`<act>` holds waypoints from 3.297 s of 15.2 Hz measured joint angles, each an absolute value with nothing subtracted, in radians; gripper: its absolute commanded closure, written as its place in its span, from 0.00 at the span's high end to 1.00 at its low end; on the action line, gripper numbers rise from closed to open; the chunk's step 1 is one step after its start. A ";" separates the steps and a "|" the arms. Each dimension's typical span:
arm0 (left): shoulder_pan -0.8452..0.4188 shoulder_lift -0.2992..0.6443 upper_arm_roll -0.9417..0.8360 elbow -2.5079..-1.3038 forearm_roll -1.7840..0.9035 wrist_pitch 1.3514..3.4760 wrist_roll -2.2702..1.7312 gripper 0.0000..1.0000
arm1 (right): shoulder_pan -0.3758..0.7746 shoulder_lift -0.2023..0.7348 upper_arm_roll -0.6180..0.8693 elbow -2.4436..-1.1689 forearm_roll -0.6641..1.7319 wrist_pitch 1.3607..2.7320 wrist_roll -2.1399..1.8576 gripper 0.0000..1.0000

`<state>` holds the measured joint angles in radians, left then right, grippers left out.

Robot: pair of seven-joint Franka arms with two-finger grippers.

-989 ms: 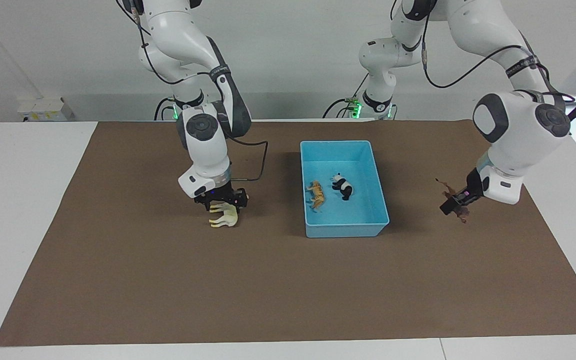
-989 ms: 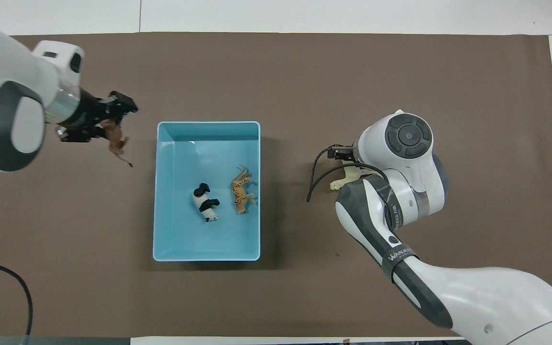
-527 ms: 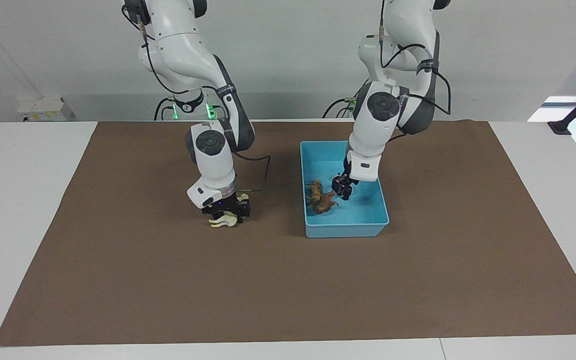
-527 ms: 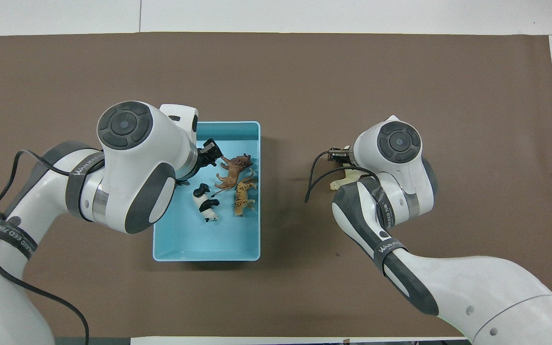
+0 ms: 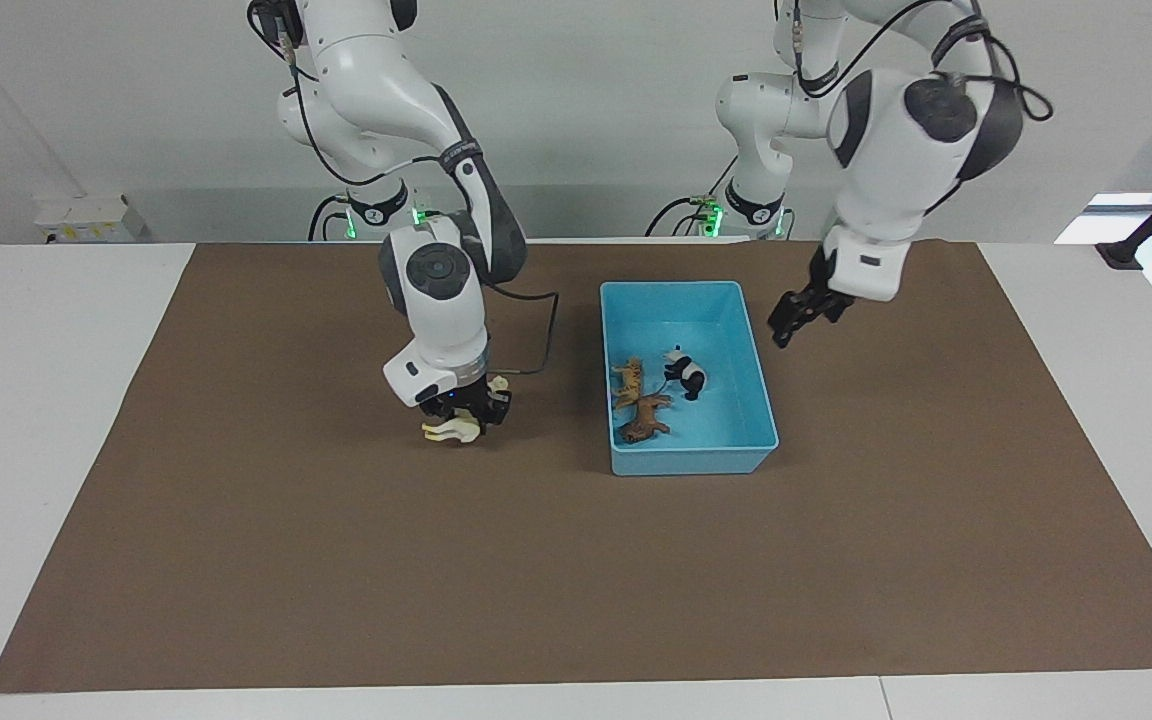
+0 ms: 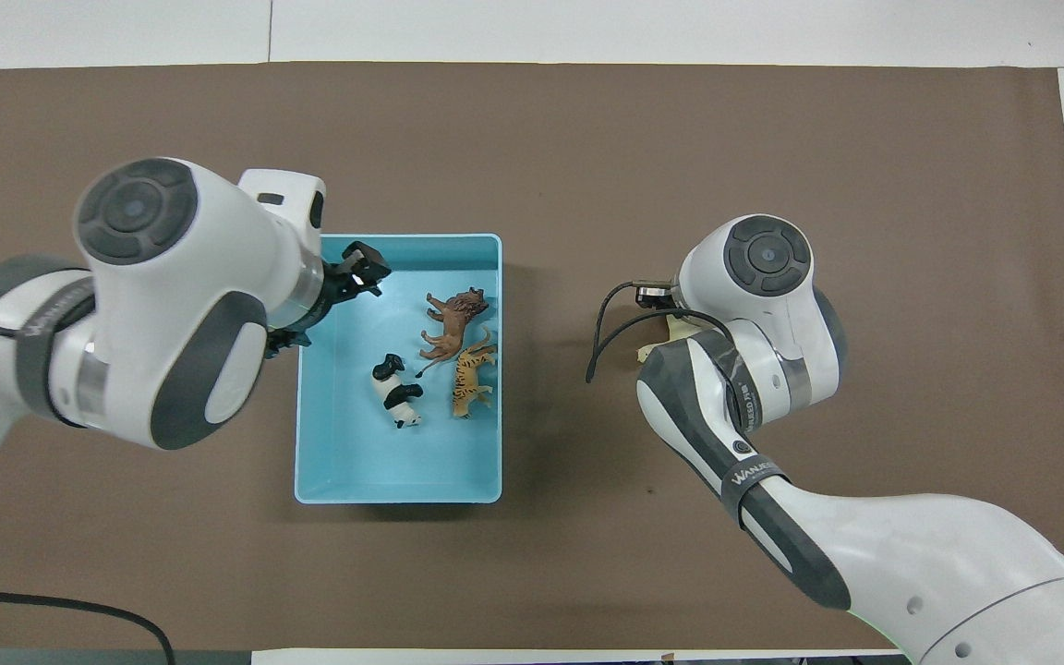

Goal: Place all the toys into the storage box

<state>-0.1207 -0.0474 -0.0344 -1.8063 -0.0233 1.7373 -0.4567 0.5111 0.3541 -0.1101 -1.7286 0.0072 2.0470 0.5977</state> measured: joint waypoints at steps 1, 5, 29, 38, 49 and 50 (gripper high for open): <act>-0.077 -0.077 -0.032 -1.799 0.003 1.683 -0.350 1.00 | 0.541 0.353 -0.109 -1.636 0.007 1.938 0.638 0.00; -0.022 -0.088 -0.027 -1.699 0.039 1.549 -0.096 1.00 | 0.707 0.398 -0.097 -1.311 0.021 1.724 0.908 0.00; -0.099 0.011 0.035 -1.595 0.007 1.490 0.051 1.00 | 0.515 0.392 -0.156 -1.237 -0.002 1.726 0.590 1.00; -0.100 0.016 0.036 -1.571 0.007 1.473 0.060 1.00 | 0.130 0.298 -0.156 -1.350 -0.002 1.701 -0.128 1.00; -0.099 0.016 0.041 -1.576 0.007 1.471 0.060 1.00 | 0.020 0.026 -0.132 -1.574 -0.003 1.539 -0.139 1.00; -0.099 0.016 0.041 -1.576 0.007 1.471 0.060 1.00 | 0.019 0.025 -0.131 -1.573 -0.003 1.519 -0.139 1.00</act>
